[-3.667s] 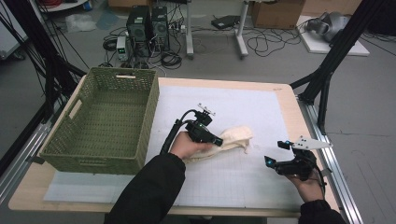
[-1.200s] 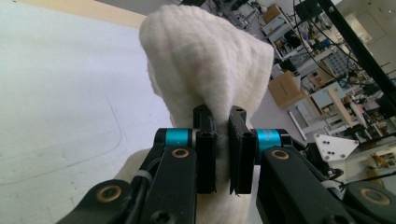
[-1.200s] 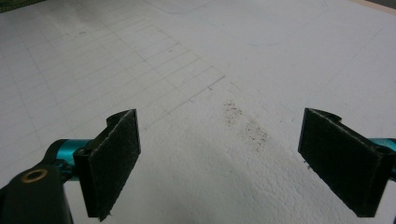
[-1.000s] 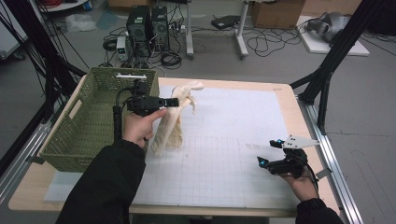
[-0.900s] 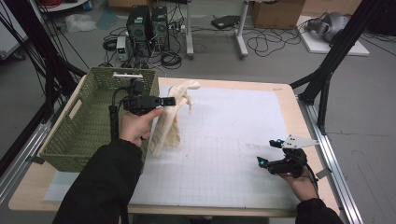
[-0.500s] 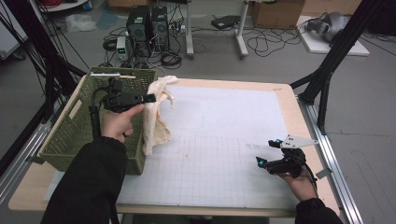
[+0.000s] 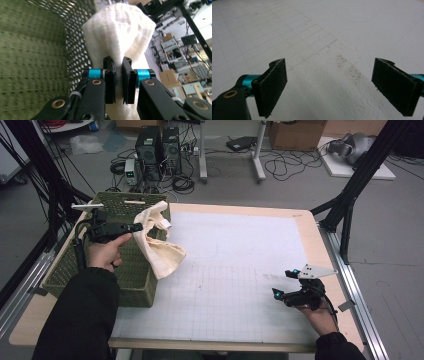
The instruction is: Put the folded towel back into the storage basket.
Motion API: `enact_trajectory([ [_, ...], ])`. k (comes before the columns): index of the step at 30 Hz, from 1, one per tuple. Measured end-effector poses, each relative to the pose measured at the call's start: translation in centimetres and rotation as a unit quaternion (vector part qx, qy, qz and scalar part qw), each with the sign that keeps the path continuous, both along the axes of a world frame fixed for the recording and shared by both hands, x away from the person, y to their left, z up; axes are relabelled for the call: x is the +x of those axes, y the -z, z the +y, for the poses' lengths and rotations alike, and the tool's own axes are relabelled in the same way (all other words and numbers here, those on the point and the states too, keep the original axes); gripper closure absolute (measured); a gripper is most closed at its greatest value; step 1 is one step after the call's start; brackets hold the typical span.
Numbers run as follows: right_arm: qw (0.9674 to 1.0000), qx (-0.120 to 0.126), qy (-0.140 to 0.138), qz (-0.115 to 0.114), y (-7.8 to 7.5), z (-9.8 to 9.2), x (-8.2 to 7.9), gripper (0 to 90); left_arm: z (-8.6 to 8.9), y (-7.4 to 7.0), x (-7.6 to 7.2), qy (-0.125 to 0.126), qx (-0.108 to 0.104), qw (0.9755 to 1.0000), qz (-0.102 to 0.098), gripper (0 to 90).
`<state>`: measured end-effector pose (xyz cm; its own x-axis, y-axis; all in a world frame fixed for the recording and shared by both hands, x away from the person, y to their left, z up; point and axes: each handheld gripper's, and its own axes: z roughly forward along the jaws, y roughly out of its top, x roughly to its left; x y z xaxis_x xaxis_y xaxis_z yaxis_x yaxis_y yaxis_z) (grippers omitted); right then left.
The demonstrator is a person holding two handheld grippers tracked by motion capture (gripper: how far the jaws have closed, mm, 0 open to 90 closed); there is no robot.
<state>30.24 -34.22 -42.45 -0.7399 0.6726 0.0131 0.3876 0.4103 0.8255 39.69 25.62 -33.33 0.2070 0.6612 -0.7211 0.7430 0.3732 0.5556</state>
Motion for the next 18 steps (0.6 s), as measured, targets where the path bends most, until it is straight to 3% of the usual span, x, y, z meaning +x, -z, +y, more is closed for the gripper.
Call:
enact_trajectory([
  [8, 1.0000, 0.000, 0.000, 0.001, 0.0, -0.1, 0.0, 12.1, 1.4, -0.2, 0.2, 0.013, 0.029, 0.9994, 0.012, 83.2],
  [18, 1.0000, -0.005, -0.001, 0.002, 0.2, 0.0, 0.1, 12.2, 3.6, 0.2, -0.1, 0.020, 0.041, 0.9987, 0.023, 83.2],
])
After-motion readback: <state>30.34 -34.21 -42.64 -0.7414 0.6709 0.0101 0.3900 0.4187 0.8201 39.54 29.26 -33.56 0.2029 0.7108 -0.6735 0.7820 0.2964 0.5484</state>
